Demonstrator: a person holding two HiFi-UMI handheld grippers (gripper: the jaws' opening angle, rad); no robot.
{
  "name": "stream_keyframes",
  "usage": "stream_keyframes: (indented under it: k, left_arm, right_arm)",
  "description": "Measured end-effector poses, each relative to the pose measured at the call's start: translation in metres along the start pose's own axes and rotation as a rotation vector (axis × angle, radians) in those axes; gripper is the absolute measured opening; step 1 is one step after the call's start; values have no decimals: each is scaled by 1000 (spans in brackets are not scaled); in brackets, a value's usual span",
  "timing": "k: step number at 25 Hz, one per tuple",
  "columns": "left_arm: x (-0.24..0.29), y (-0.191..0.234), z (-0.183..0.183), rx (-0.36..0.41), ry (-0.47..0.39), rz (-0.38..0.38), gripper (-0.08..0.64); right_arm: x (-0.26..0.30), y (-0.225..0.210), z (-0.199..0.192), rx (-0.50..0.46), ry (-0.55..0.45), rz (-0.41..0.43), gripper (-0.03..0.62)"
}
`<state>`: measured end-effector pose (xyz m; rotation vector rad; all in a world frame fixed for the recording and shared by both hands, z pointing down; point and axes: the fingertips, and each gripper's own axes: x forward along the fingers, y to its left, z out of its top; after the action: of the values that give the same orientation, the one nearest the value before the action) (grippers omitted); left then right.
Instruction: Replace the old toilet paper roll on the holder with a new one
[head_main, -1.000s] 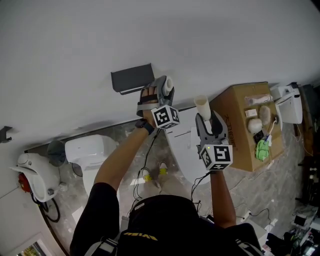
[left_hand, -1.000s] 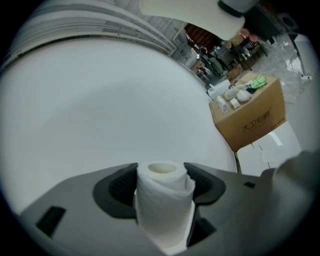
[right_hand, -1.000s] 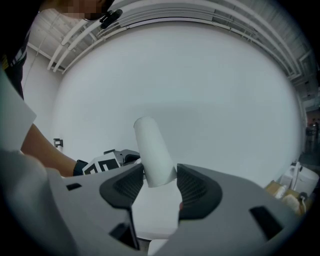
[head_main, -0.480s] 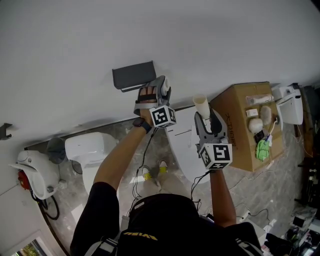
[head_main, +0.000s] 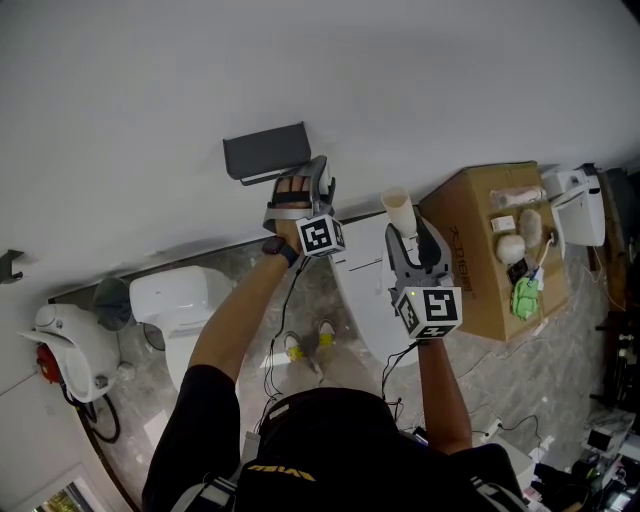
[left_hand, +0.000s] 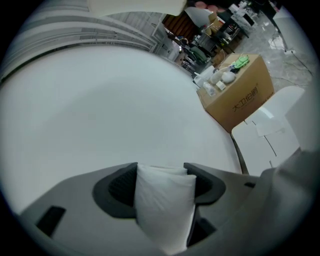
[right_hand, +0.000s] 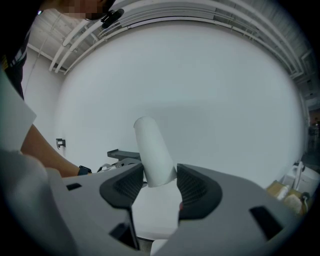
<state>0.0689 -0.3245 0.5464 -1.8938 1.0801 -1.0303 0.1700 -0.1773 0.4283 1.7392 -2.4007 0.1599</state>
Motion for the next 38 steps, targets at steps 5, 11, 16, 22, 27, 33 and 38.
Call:
stream_keyframes:
  k: [5,11,16,22,27,33,38]
  left_arm:
    - [2,-3,-9,60,34,-6,295]
    - [3,-10,-26,108,62,1,295]
    - [3,-9,-32,102,69,-2,295]
    - [-3,-9,-35,107,67,-12,293]
    - [-2,-11,-41,105,76,-13,293]
    - [-7,-7,-43,111,91,-6,293]
    - [-9,-5,-45,97,94,-8,293]
  right_arm:
    - [-2,-5,0,4,1,-12,209]
    - [-1,-3,-2,5,2,-13,209]
    - [3,3,1,4,-1,-4,209]
    - [3,5,5,-1,-6,-4,209]
    - [3,5,5,-4,-7,-3,209]
    - [4,7,5,-4,-6,11,209]
    - [5,8,6,-6,-9,21,209]
